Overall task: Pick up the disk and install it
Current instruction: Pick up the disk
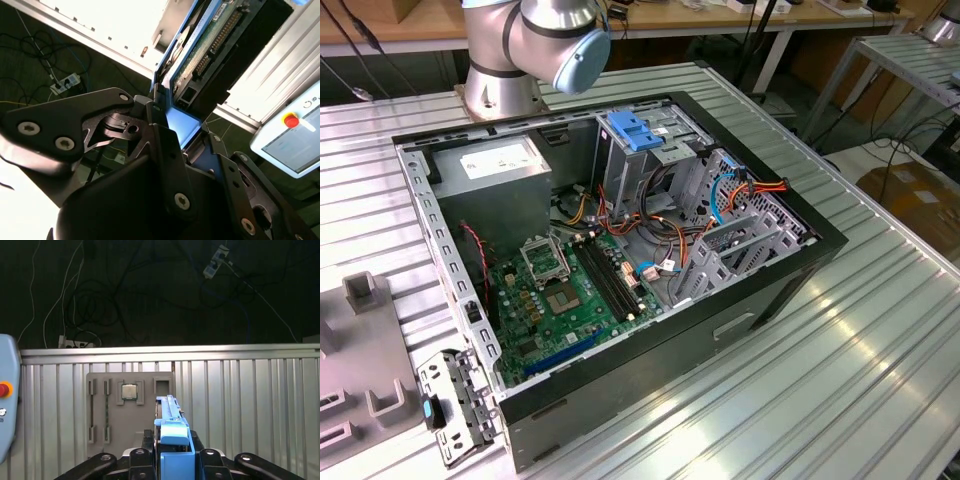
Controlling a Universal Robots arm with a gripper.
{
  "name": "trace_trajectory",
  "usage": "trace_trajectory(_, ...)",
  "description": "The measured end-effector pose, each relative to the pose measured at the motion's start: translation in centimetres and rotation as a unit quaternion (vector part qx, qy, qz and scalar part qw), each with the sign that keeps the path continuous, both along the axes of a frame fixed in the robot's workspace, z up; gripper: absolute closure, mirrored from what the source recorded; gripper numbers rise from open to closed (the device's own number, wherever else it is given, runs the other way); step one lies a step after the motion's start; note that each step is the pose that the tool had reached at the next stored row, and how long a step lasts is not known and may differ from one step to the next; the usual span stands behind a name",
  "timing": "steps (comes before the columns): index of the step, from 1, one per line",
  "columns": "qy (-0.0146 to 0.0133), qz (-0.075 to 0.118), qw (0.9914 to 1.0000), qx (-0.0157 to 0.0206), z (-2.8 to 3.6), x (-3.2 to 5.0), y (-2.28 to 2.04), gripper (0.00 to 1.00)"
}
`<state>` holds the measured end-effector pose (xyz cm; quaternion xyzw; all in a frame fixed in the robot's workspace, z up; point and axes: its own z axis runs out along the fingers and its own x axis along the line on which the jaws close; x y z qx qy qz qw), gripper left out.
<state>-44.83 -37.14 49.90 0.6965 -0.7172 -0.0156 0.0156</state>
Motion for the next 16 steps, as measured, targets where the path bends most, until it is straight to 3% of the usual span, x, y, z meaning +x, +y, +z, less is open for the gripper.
trace_trajectory(16,0.0013,0.0,1.0,0.0,0.0,2.14,0.0,0.63)
